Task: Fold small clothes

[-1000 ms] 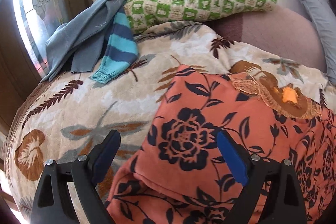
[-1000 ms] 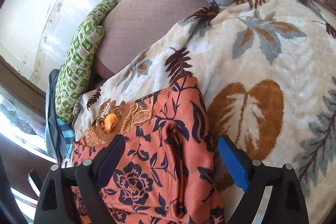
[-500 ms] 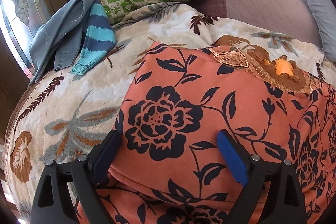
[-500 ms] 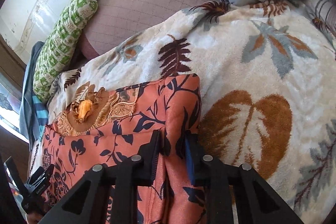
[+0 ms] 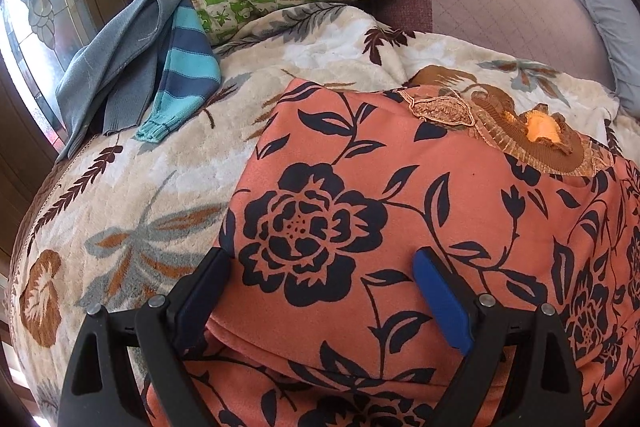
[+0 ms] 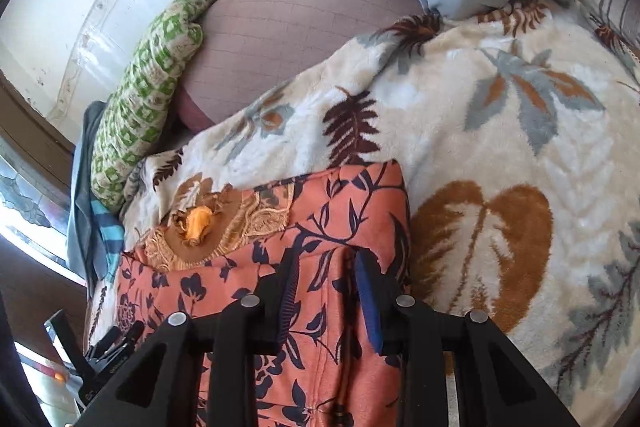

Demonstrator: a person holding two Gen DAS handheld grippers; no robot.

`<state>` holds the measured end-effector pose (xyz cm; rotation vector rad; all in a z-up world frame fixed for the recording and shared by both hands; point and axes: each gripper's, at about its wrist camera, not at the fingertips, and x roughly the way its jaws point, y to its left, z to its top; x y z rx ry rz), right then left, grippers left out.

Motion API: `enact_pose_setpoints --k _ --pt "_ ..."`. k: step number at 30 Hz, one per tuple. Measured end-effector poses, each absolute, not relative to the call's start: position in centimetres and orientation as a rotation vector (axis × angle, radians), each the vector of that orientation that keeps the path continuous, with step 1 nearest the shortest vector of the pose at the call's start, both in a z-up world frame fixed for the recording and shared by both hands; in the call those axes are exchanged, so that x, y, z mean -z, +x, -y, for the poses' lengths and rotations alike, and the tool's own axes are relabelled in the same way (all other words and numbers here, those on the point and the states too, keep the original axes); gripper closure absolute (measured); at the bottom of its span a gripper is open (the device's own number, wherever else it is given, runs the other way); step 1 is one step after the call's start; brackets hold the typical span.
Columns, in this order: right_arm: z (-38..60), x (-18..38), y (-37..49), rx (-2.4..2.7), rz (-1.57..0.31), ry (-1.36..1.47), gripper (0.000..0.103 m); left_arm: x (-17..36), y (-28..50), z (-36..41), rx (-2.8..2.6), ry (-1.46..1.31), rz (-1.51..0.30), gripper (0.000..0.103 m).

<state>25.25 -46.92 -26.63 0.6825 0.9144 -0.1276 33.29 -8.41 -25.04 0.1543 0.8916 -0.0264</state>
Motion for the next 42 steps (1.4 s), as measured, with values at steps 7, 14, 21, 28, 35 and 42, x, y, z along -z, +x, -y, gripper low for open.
enact_pose_setpoints --k 7,14,21,28,35,42 --pt "45.7 27.3 25.6 0.116 -0.913 0.616 0.079 25.1 33.4 8.3 0.025 0.155 -0.892 0.009" --pt "44.5 25.5 25.2 0.184 -0.887 0.487 0.098 25.1 33.4 8.3 0.028 0.147 -0.895 0.009" --pt "45.7 25.2 24.0 0.280 -0.942 0.491 0.098 24.6 33.4 7.4 -0.017 0.139 -0.879 0.009" --pt "46.3 27.1 24.2 0.304 -1.075 0.559 0.097 24.8 33.7 6.8 -0.035 0.124 -0.900 0.009" --pt "48.0 22.8 21.2 0.255 -0.867 0.642 0.091 24.9 33.6 7.0 -0.042 0.139 -0.894 0.009" --pt "40.9 23.3 22.1 0.060 -0.977 0.451 0.089 24.8 33.2 7.3 -0.050 0.166 -0.879 0.009"
